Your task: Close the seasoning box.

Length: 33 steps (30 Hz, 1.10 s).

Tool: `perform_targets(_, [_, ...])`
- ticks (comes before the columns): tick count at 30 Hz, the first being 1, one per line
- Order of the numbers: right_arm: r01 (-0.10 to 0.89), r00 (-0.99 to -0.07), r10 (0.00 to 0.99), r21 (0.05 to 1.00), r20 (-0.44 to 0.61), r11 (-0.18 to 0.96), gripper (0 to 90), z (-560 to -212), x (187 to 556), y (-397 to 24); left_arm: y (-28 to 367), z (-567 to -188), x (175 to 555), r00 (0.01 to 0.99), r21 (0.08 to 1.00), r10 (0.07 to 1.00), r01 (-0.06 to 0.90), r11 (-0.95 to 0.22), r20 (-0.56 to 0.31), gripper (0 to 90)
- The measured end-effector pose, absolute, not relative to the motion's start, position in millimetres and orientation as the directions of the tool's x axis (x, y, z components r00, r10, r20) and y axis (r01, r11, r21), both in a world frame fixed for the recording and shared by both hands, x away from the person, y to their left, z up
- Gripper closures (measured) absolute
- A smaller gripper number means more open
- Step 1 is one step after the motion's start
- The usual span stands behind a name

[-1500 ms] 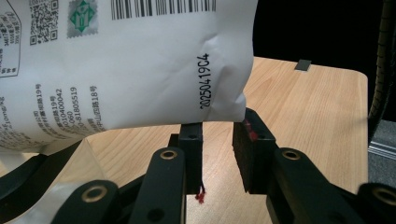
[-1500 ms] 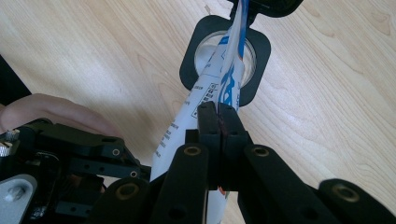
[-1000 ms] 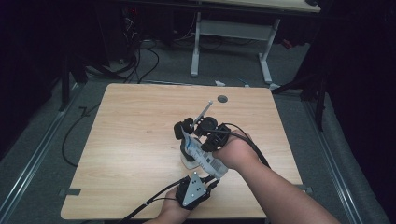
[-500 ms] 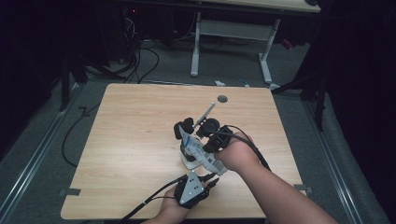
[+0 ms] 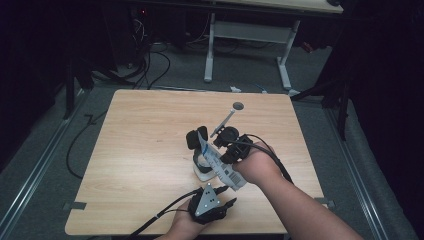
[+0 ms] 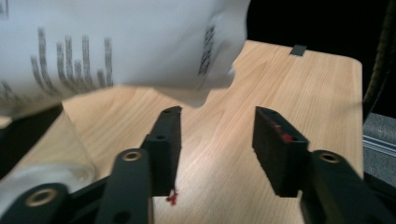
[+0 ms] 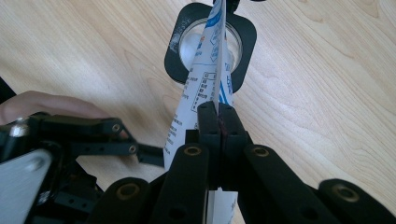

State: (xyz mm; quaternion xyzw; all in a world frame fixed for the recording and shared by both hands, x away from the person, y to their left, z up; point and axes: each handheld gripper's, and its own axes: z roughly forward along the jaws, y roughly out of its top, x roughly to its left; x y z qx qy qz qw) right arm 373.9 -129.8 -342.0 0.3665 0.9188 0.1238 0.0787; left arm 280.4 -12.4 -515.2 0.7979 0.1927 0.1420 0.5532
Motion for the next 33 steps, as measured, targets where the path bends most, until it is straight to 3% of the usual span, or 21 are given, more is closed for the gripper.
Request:
perform_targets(7, [0.653, -0.719, 0.692, 0.283, -0.057, 0.702, 90.0, -342, 373, -129, -18, -523, 299, 0.876, 0.913, 0.467, 0.280, -0.296, -0.117, 38.4])
perform_targets(10, [0.659, -0.714, 0.698, 0.281, -0.055, 0.697, 90.0, -342, 372, -129, -24, -525, 305, 0.872, 0.907, 0.471, 0.299, -0.295, -0.135, 35.6])
perform_targets(16, [0.655, -0.718, 0.694, 0.283, -0.053, 0.700, 90.0, -343, 372, -128, -30, -519, 305, 0.883, 0.927, 0.458, 0.252, -0.277, -0.103, 37.9])
perform_targets(19, [0.654, -0.721, 0.691, 0.280, -0.052, 0.703, 90.0, -344, 372, -127, -30, -516, 307, 0.875, 0.930, 0.467, 0.271, -0.247, -0.131, 39.7])
perform_targets(27, [0.646, -0.725, 0.685, 0.278, -0.067, 0.711, 90.0, -344, 373, -125, -28, -509, 305, 0.864, 0.942, 0.489, 0.253, -0.222, -0.117, 50.6])
perform_targets(33, [0.644, -0.728, 0.683, 0.276, -0.066, 0.714, 90.0, -343, 374, -125, -28, -506, 301, 0.866, 0.944, 0.488, 0.242, -0.224, -0.107, 51.2])
